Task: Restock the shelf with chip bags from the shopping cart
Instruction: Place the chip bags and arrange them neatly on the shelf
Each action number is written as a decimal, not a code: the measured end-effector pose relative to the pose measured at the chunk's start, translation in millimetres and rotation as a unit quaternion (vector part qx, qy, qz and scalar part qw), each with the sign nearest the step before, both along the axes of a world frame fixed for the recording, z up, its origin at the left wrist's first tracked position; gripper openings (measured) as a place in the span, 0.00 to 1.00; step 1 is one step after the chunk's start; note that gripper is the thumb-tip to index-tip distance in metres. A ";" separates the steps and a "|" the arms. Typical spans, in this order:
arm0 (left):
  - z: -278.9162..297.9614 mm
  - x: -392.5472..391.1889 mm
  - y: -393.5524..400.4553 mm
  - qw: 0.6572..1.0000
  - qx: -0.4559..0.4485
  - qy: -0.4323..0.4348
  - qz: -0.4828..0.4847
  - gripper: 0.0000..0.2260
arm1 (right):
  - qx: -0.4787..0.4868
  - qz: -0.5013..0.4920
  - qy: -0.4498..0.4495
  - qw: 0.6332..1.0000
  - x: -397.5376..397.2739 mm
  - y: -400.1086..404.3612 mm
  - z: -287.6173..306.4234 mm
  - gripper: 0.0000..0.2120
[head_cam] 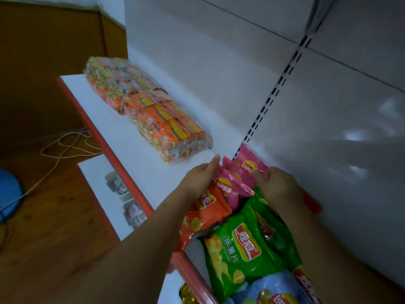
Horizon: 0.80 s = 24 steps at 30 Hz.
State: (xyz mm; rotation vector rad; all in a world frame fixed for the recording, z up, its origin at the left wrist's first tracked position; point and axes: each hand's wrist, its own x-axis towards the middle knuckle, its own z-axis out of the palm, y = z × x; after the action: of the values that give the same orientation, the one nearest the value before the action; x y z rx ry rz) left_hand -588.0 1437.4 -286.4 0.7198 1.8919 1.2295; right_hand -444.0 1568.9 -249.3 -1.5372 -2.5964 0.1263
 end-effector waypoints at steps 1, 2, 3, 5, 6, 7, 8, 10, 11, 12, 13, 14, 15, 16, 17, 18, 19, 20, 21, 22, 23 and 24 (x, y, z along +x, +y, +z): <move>-4.1 1.4 -1.3 1.000 0.012 0.003 0.016 0.27 | 0.000 0.009 0.008 1.000 -1.6 -0.4 -1.9 0.23; -8.6 3.0 -3.2 0.999 0.029 0.006 0.028 0.25 | -0.007 0.027 0.026 0.999 -3.9 -2.0 -3.4 0.21; -12.7 4.5 -4.5 0.998 0.047 0.009 0.038 0.23 | -0.025 0.045 0.048 0.998 -6.2 -3.1 -5.2 0.18; -16.4 8.7 -6.0 0.995 0.076 0.016 0.067 0.20 | -0.050 0.077 0.075 0.993 -8.7 -5.5 -6.1 0.14; -17.2 11.2 -6.8 0.992 0.093 0.019 0.087 0.19 | -0.055 0.086 0.094 0.990 -8.9 -6.0 -6.2 0.12; -16.5 14.8 -8.0 0.988 0.111 0.023 0.103 0.18 | -0.054 0.085 0.119 0.988 -7.8 -4.7 -6.4 0.08; -16.3 19.5 -9.9 0.985 0.127 0.030 0.116 0.18 | -0.046 0.083 0.150 0.984 -4.8 -3.3 -6.1 0.05; -18.1 28.3 -12.9 0.980 0.152 0.044 0.124 0.17 | -0.020 0.084 0.188 0.978 3.5 -2.7 -6.1 0.03; -20.2 32.1 -14.3 0.980 0.154 0.054 0.116 0.18 | -0.009 0.089 0.184 0.979 8.8 -4.2 -7.8 0.03; -20.4 35.4 -16.3 0.980 0.145 0.072 0.111 0.19 | 0.006 0.094 0.183 0.979 14.9 -8.4 -9.0 0.04; -18.6 38.1 -19.1 0.977 0.132 0.114 0.124 0.21 | 0.029 0.092 0.190 0.977 21.9 -12.6 -10.3 0.07; -14.0 42.5 -24.0 0.965 0.126 0.175 0.151 0.22 | 0.062 0.090 0.212 0.971 30.2 -16.6 -8.6 0.09; -8.7 49.3 -31.3 0.943 0.135 0.240 0.185 0.22 | 0.096 0.080 0.233 0.964 39.4 -21.1 -4.3 0.09; -3.2 60.1 -41.4 0.920 0.154 0.293 0.209 0.20 | 0.118 0.062 0.238 0.962 48.5 -27.3 2.3 0.08; 1.0 75.4 -52.6 0.905 0.173 0.329 0.209 0.18 | 0.116 0.045 0.223 0.967 56.5 -34.7 7.1 0.07; 0.6 93.5 -64.1 0.898 0.183 0.357 0.181 0.17 | 0.093 0.042 0.189 0.977 64.4 -41.3 8.1 0.07; -1.9 113.5 -75.5 0.896 0.177 0.383 0.137 0.17 | 0.065 0.060 0.138 0.986 71.2 -48.2 5.6 0.07; -9.9 133.1 -84.3 0.899 0.158 0.398 0.093 0.18 | 0.044 0.093 0.082 0.991 76.7 -55.9 0.4 0.07; -19.6 150.0 -90.5 0.905 0.136 0.399 0.063 0.20 | 0.033 0.126 0.040 0.991 80.4 -62.8 -5.1 0.09; -29.3 163.7 -93.8 0.912 0.118 0.390 0.050 0.22 | 0.024 0.146 0.031 0.989 83.0 -67.2 -9.7 0.12; -37.9 173.8 -94.1 0.920 0.101 0.376 0.052 0.22 | 0.014 0.161 0.054 0.985 84.6 -69.5 -10.4 0.13; -42.6 180.6 -92.4 0.928 0.087 0.357 0.062 0.21 | 0.013 0.176 0.088 0.980 85.8 -71.6 -8.3 0.13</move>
State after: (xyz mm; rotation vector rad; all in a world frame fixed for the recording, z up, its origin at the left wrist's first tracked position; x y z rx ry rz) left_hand -407.4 1345.0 -329.0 1.2943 2.4541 1.3354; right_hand -358.1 1497.3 -257.6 -0.9924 -2.6832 0.2475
